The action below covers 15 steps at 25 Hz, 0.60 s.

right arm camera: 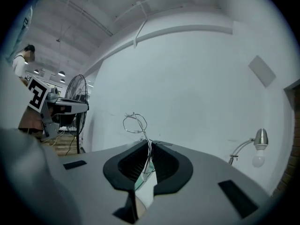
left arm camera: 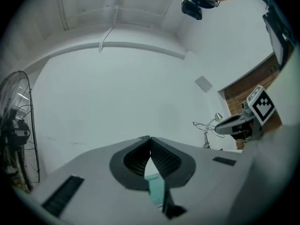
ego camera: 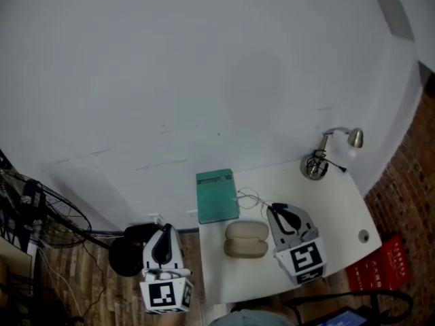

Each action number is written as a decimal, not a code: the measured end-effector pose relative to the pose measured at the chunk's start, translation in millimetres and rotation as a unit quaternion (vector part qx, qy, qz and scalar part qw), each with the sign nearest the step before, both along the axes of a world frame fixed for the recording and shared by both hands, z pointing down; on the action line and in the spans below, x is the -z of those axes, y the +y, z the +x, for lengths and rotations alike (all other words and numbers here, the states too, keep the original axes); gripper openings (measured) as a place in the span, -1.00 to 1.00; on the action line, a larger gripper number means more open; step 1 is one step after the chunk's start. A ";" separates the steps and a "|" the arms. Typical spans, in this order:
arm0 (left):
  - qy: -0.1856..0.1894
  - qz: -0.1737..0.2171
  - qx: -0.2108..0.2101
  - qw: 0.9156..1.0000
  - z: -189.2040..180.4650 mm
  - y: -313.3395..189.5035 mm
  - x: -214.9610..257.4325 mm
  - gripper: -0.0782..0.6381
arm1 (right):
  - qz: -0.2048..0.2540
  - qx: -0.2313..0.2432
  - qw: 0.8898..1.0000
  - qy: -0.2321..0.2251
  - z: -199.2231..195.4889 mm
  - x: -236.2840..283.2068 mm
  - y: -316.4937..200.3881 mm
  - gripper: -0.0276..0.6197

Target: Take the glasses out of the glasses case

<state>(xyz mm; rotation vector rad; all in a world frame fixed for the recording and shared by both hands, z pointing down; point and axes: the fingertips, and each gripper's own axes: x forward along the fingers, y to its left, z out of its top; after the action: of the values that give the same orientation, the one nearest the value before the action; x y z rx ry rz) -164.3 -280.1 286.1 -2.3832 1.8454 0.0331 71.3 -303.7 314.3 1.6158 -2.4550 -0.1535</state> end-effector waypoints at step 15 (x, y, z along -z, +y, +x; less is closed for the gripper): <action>0.016 0.064 -0.025 0.998 9.0 29.0 46.3 -0.76 | 0.137 -0.035 0.990 -0.014 11.9 97.1 56.0 -0.79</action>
<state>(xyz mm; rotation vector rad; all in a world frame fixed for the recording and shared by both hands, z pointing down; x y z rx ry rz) -155.4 -251.1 239.8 -2.3525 1.7406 0.1892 83.2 -247.7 217.2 1.8205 -2.4828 -0.4801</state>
